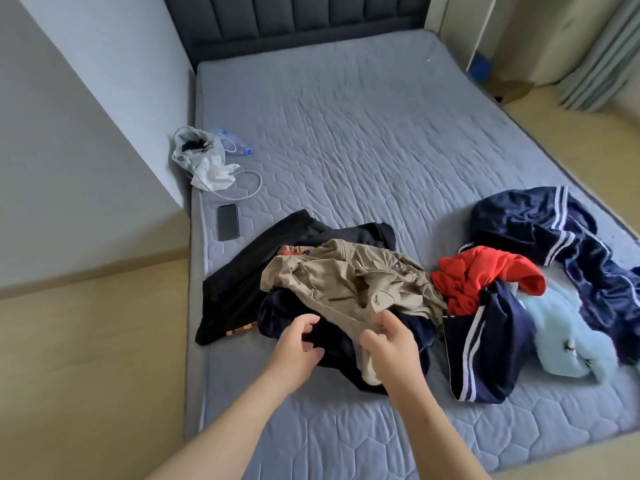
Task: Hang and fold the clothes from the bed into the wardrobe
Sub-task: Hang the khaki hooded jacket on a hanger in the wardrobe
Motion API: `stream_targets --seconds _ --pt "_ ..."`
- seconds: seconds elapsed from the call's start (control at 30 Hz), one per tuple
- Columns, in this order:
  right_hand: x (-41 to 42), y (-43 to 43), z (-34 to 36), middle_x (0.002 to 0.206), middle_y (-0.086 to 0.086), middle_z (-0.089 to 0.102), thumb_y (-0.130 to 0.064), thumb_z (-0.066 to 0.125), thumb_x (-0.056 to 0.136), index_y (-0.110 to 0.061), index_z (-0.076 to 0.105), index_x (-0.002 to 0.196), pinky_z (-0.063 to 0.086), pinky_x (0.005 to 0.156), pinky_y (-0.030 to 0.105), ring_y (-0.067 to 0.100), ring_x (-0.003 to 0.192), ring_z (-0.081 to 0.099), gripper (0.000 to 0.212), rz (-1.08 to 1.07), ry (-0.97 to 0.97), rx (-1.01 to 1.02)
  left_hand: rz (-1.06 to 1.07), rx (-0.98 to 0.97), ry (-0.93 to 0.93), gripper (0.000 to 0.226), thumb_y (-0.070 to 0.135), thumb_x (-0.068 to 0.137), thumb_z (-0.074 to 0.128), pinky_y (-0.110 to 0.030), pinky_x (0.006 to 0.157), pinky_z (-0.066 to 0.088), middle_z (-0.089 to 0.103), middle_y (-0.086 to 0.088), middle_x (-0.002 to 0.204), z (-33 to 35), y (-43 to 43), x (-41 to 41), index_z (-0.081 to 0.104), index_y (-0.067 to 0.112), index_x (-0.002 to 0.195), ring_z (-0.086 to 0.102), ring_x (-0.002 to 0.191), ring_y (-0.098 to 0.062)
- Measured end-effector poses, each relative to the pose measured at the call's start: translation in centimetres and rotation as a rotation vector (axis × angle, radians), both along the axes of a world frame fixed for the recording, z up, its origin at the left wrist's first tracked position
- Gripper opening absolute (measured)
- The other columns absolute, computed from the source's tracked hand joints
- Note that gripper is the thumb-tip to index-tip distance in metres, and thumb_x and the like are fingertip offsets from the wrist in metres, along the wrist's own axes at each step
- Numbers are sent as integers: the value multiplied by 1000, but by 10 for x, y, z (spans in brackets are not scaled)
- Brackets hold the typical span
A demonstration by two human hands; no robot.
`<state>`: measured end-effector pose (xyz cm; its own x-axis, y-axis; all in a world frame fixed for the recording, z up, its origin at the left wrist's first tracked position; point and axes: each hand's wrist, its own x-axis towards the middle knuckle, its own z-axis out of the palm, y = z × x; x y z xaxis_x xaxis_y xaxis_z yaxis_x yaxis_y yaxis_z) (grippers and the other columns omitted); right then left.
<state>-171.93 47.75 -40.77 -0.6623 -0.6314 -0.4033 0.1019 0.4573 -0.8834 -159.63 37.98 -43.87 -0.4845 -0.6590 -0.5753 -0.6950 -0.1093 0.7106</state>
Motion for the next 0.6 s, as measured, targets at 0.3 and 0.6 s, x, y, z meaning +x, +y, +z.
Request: stream_targets --seconds 0.3,0.6 --pt "35 -5 91 54 -1 41 -6 51 55 -20 41 50 32 46 15 7 51 38 18 45 -142 -436 -204 -373 141 19 13 91 53 -20 80 41 61 -5 104 76 -8 6 60 8 108 57 103 -24" --pt "70 -17 115 92 -3 65 -13 64 71 -19 58 95 46 72 26 16 86 60 25 20 -165 -437 326 -164 461 26 15 97 42 -25 60 42 62 2 81 147 -31 50 58 25 79 55 73 -12"
